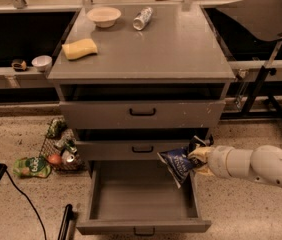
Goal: Pick blue chip bag from bottom drawer and place on counter
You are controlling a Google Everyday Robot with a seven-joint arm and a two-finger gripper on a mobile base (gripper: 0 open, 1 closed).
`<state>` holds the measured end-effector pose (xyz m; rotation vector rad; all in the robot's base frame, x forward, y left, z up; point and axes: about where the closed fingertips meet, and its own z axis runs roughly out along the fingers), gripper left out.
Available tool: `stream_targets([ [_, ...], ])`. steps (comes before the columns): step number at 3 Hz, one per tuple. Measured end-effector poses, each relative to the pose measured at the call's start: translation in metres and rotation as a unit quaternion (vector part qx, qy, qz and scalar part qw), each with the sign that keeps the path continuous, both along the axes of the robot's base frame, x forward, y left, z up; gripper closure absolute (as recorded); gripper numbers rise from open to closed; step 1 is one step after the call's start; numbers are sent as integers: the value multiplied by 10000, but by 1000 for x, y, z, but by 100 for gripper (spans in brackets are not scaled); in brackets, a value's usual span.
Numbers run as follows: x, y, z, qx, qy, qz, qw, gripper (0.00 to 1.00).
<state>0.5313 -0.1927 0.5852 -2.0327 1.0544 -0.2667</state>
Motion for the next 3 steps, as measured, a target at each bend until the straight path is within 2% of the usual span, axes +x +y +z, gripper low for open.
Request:
stream_targets([
  [1, 0, 0, 0, 0, -4, 0, 10000, 100],
  [2, 9, -5, 15, 7, -175, 15, 9998, 100],
  [3, 35, -14, 71, -476, -768, 151, 9958, 100],
])
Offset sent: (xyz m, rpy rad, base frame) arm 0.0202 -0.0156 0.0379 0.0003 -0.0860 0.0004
